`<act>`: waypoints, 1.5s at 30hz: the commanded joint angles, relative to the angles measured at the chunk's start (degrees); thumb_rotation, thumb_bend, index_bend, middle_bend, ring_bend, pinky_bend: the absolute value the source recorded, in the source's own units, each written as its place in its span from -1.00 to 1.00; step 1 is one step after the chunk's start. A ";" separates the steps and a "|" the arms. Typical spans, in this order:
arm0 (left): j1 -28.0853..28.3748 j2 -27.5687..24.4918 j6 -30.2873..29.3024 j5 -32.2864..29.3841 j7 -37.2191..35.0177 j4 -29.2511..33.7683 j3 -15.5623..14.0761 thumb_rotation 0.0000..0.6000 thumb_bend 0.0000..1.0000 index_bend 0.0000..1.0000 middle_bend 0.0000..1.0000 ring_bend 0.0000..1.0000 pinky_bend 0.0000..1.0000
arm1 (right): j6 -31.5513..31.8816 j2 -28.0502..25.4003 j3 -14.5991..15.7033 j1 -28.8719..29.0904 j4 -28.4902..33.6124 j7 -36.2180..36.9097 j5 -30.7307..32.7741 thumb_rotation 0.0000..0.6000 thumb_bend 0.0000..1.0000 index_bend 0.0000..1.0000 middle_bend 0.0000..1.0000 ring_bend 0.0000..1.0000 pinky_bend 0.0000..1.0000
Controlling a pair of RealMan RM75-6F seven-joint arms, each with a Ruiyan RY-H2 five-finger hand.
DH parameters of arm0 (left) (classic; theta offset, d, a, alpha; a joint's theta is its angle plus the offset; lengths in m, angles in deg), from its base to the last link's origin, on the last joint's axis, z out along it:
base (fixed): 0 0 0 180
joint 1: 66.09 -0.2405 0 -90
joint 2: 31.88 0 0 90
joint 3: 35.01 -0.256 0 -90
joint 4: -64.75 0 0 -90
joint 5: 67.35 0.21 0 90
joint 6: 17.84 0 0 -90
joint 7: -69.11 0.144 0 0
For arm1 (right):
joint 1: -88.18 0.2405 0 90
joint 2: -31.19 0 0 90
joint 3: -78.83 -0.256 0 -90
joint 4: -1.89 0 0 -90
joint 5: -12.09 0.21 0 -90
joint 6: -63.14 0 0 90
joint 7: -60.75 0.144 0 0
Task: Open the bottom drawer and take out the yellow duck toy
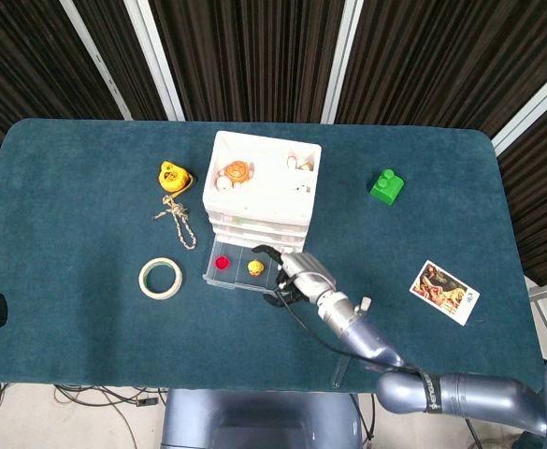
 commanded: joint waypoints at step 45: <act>0.24 -0.34 0.99 -1.56 1.37 0.44 -0.08 1.00 0.16 -0.91 -1.00 -1.00 -1.00 | -5.84 12.60 10.15 15.06 -34.89 -5.41 -27.99 1.00 -0.50 -0.34 1.00 1.00 1.00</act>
